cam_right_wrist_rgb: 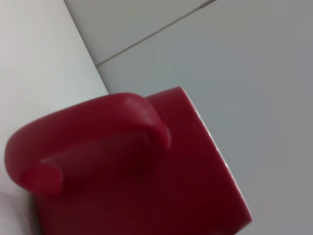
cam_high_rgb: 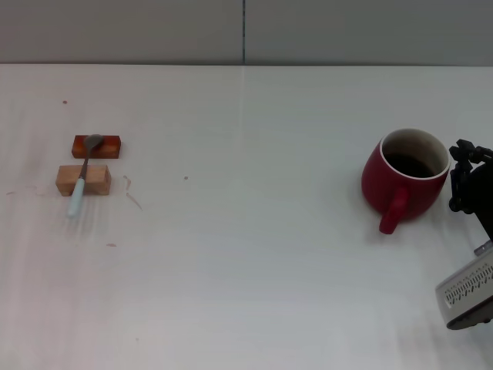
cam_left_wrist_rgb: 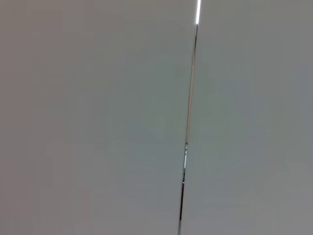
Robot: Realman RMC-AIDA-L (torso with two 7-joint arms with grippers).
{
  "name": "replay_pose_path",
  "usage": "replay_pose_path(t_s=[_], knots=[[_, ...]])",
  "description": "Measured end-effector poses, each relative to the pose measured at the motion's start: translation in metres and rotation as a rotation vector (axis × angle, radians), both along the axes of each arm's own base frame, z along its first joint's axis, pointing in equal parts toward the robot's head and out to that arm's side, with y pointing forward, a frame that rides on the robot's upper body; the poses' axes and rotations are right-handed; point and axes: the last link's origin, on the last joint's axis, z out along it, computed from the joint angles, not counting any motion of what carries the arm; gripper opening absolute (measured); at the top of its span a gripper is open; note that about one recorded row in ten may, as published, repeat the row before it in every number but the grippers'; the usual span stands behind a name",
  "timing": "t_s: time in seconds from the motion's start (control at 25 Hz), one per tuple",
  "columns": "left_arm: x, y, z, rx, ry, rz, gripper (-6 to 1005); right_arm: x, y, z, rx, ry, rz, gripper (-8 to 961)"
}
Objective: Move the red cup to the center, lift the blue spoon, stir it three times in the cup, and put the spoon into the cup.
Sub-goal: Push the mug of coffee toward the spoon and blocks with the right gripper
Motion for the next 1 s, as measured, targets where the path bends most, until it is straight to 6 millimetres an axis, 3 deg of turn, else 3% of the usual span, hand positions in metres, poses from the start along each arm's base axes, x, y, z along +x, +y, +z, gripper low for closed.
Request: replay_pose_path(t_s=[0.24,0.6,0.8,1.0], knots=[[-0.001,-0.002,0.0,0.002,0.001,0.002,822,0.004,0.001,0.006,0.037,0.017,-0.025,89],[-0.002,-0.003,0.0,0.001,-0.001,0.005,821,0.015,-0.001,0.042,0.234,0.212,-0.065,90],[-0.002,-0.003,-0.001,0.0,-0.002,0.005,820,0.017,-0.003,0.046,0.248,0.295,-0.07,90],[-0.002,-0.003,-0.001,-0.002,-0.004,0.006,819,0.018,-0.002,0.044,0.227,0.253,-0.074,89]])
